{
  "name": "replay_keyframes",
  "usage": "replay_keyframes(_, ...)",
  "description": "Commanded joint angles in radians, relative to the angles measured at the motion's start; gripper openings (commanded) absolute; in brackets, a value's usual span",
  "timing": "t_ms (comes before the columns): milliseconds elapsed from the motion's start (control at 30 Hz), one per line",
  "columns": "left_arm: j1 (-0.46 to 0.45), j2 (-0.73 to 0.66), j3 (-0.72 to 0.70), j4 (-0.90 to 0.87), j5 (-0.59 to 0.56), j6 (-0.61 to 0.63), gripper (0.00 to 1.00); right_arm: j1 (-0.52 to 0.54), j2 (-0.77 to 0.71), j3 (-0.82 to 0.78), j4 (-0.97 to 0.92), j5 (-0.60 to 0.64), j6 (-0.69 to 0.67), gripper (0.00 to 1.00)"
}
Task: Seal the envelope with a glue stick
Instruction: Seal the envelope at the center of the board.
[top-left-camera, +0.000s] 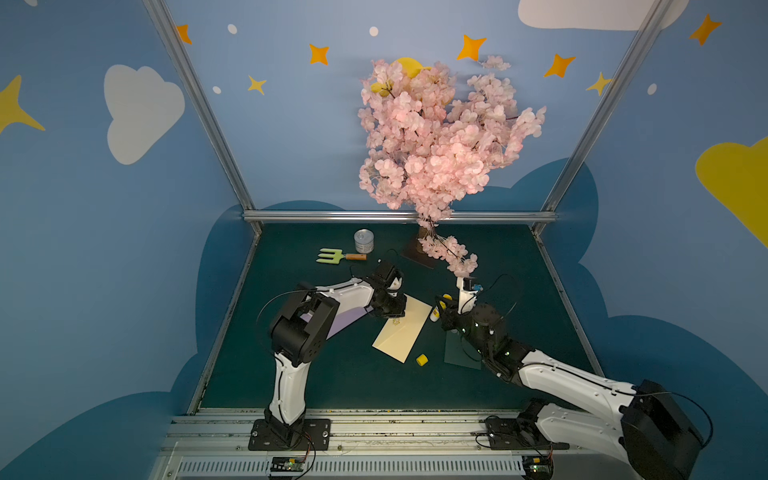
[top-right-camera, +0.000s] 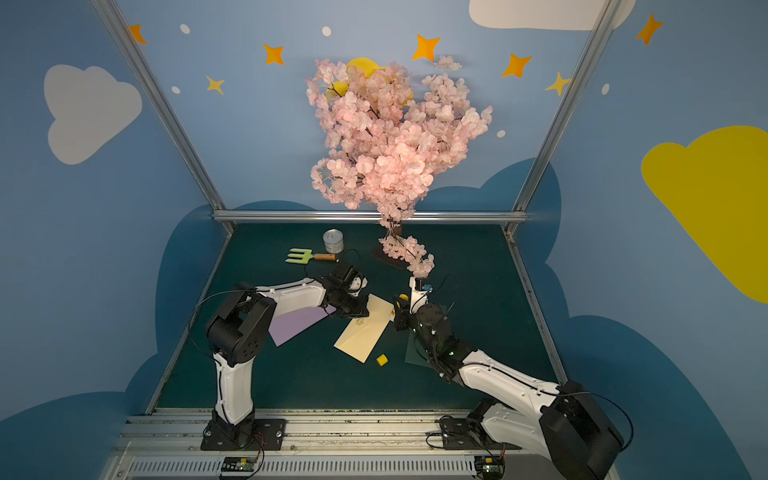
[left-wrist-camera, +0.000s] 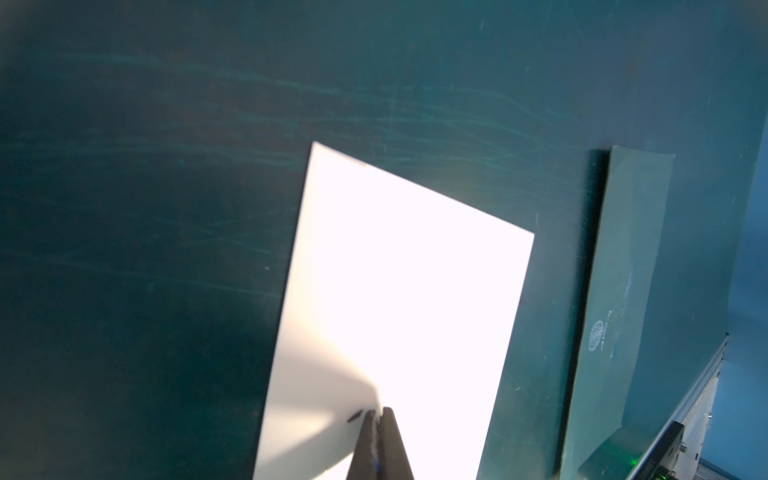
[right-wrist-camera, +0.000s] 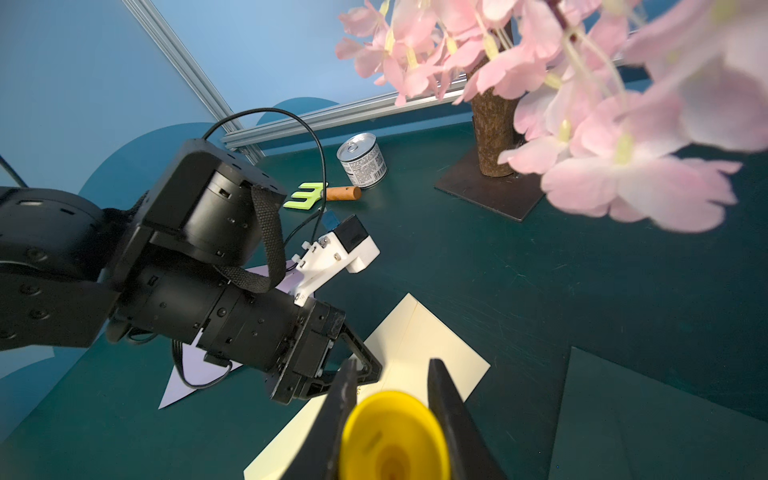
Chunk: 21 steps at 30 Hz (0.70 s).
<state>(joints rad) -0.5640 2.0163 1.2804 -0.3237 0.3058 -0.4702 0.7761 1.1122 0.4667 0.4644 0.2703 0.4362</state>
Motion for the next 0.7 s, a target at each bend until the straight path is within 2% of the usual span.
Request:
replay_keyframes(0, -0.002, 0.027, -0.067, -0.046, -0.065, 0.017, 0.03, -0.005, -0.021, 0.006, 0.007, 0.0, -0.01, 0.0)
replay_keyframes(267, -0.01, -0.075, -0.238, -0.008, -0.096, -0.008, 0.03, -0.008, -0.004, 0.006, 0.022, -0.008, -0.003, 0.0)
replay_keyframes(667, -0.031, -0.168, -0.378, -0.02, -0.113, -0.032, 0.03, -0.008, 0.021, 0.015, 0.033, -0.016, 0.0, 0.0)
